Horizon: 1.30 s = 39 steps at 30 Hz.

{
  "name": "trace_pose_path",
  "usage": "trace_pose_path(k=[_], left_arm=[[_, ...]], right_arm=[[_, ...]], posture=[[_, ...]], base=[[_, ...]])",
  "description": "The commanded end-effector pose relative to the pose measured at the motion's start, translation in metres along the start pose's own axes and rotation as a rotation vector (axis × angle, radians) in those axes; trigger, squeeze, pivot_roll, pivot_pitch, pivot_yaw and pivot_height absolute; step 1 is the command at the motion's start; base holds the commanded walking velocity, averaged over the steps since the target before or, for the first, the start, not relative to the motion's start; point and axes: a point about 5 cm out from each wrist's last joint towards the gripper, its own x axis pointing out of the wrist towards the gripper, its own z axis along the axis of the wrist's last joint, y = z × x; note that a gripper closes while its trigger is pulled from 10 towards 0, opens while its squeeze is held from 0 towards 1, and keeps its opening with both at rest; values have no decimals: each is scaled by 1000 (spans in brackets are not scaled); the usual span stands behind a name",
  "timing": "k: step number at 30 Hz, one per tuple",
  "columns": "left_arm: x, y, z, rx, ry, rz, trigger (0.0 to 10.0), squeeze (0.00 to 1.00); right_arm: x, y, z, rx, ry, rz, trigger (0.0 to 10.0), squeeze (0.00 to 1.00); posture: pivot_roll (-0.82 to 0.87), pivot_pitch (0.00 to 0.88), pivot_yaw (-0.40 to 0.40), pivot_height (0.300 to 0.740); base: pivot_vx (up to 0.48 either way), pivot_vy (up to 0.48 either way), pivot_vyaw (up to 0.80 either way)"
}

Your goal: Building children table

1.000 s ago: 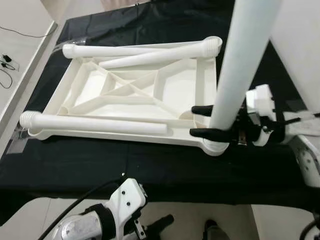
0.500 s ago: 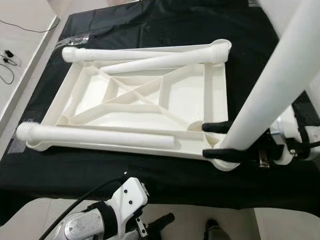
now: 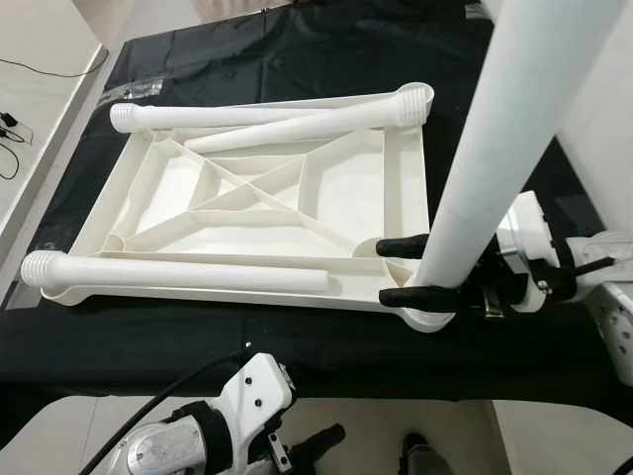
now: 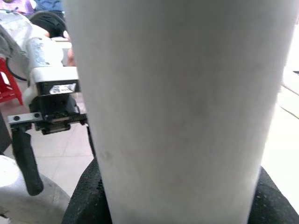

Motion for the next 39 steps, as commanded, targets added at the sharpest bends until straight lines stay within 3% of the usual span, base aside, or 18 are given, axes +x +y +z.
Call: trace_pose_path(k=[1, 6, 7, 10, 12, 15, 22, 25, 27, 39], left_arm=[[-2, -2, -4, -5, 19, -11, 10000, 0], [-2, -2, -4, 2, 19, -13, 10000, 0], [-3, -1, -3, 8, 20, -17, 10000, 0], [-3, -1, -3, 12, 21, -20, 10000, 0], [-4, -1, -3, 19, 25, -27, 10000, 0], [-4, -1, -3, 22, 26, -33, 10000, 0], [-2, -2, -2, 25, 20, -27, 10000, 0], [-2, -4, -2, 23, 17, -21, 10000, 0], [-2, -6, -3, 16, 15, -30, 10000, 0], [-2, -6, -2, 18, 2, -49, 10000, 0]], right_arm=[[12, 10, -3, 82, -136, 121, 10000, 0], [12, 3, -1, 143, -259, 105, 10000, 0], [17, 5, -10, 131, -185, 135, 10000, 0], [20, 8, -17, 117, -122, 162, 10000, 0], [29, 15, -21, 87, -28, 300, 10000, 0], [35, 12, -18, 51, 21, 398, 10000, 0], [38, 0, -14, -1, 45, 379, 10000, 0], [32, -6, -14, 5, 55, 329, 10000, 0], [17, -7, -13, 50, 60, 304, 10000, 0], [-4, 2, -10, 169, 16, 338, 10000, 0]], posture=[[-12, 373, 193, 740], [2, 376, 202, 740], [6, 378, 204, 740], [6, 378, 204, 740], [1, 384, 205, 740], [-1, 383, 199, 740], [3, 384, 179, 740], [2, 387, 176, 740], [-6, 387, 170, 740], [-9, 391, 171, 740]], base=[[0, 0, 0], [0, 0, 0], [0, 0, 0], [0, 0, 0], [0, 0, 0], [0, 0, 0], [0, 0, 0], [0, 0, 0], [0, 0, 0], [0, 0, 0]])
